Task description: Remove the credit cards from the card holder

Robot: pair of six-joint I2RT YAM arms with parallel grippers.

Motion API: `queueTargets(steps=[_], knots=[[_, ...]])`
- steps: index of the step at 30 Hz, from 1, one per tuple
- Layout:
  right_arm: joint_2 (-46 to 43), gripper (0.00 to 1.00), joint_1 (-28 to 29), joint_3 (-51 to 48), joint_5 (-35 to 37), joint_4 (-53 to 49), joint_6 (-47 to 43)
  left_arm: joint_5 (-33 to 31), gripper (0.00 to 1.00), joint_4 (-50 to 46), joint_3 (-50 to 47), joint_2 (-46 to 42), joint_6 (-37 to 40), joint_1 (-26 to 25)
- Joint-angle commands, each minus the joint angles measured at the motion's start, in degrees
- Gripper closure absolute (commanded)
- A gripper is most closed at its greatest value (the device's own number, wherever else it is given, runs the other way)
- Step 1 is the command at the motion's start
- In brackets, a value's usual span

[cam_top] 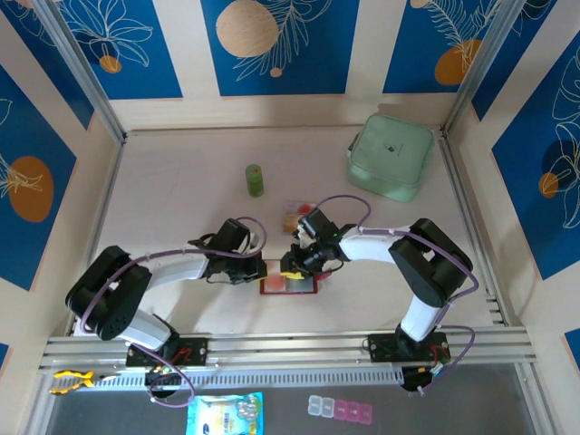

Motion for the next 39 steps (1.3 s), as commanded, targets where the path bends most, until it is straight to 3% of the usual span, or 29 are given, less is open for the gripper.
queueTargets(steps=[1,32,39], knots=[[0.81,0.73,0.71,1.53,-0.53,0.02,0.18,-0.96,0.98,-2.34,-0.56,0.59,1.48,0.46],[3.88,0.79,1.25,3.05,-3.02,1.22,-0.53,-1.23,0.98,-2.40,-1.01,0.82,1.74,0.46],[3.80,0.76,1.33,4.49,2.31,-6.98,-2.76,-1.15,0.95,-2.61,-0.97,0.46,1.76,0.46]])
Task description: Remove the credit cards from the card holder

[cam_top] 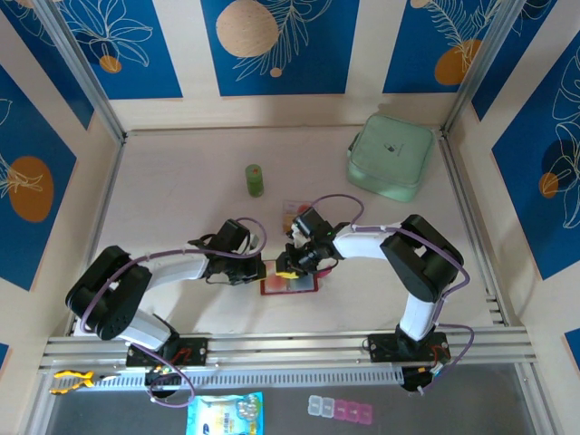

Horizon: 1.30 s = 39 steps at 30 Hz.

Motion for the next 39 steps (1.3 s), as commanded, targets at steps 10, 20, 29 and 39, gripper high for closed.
queueTargets(steps=[10,20,29,39], knots=[[-1.51,0.76,0.59,2.64,5.17,-9.02,-4.08,-0.88,0.95,-1.94,-0.77,0.53,0.95,0.46],[-0.95,0.76,0.84,2.32,4.32,-8.15,-3.90,-0.76,0.95,-2.27,-0.43,1.55,1.25,0.46],[-1.56,0.76,0.94,2.83,6.40,-10.77,-4.46,-4.44,0.95,-10.49,2.32,5.17,4.95,0.52],[-3.75,0.76,0.33,2.97,8.84,-13.77,-6.07,-5.38,0.96,-12.48,3.16,6.83,5.85,0.46]])
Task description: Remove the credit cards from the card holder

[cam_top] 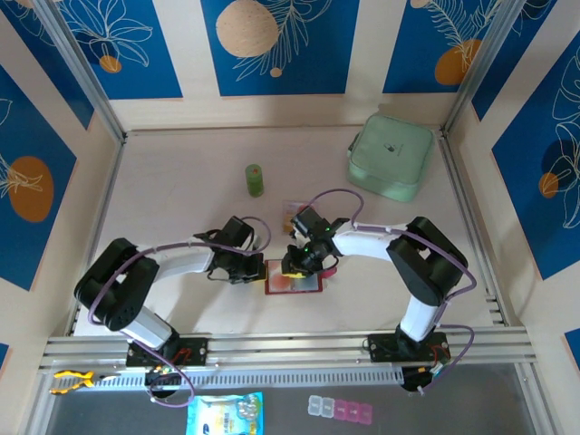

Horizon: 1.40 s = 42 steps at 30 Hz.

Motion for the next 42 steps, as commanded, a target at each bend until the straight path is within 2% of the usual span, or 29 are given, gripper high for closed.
queueTargets(steps=[1,15,25,35,42], knots=[[-1.74,0.76,-0.31,0.27,1.03,-2.88,-1.28,-5.21,0.96,-5.88,-1.03,2.86,1.26,0.37],[-5.14,0.76,-2.30,-5.14,-5.62,6.83,2.49,-1.70,0.95,-4.67,1.95,-4.24,-0.51,0.34],[-5.97,0.76,-4.08,-7.70,-7.24,9.01,3.74,1.88,0.95,1.59,1.95,-0.20,-2.67,-1.91],[-4.04,0.77,-5.23,-9.84,-10.49,13.54,5.19,-1.59,0.98,-0.97,1.60,3.07,-1.90,-1.95],[-2.75,0.83,-5.48,-10.31,-11.10,14.86,5.57,-2.13,0.99,-1.95,1.38,3.52,-1.57,-1.96]])
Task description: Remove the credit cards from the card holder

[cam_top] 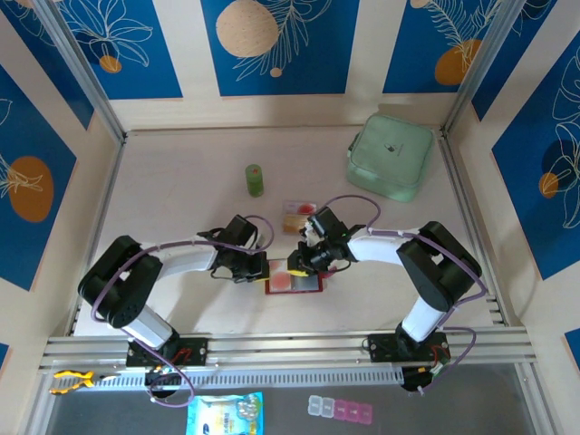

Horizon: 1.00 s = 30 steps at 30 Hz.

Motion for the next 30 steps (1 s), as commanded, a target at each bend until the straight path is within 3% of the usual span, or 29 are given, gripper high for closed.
queueTargets(steps=[1,10,25,30], knots=[[1.38,0.83,-0.40,-1.17,-1.89,0.76,0.66,-2.65,0.99,-2.63,-0.15,2.29,0.33,-0.41],[1.94,0.85,-0.42,-1.18,-0.21,-1.03,0.17,-2.65,1.00,-2.82,-0.13,2.42,0.51,-0.48],[3.35,0.85,0.16,-2.06,-4.26,4.23,1.39,-2.66,1.00,-2.65,-0.32,2.80,0.51,-0.41],[3.08,0.91,0.08,-2.35,-4.09,4.54,1.57,-2.68,1.00,-2.58,-0.32,2.99,0.42,-0.41]])
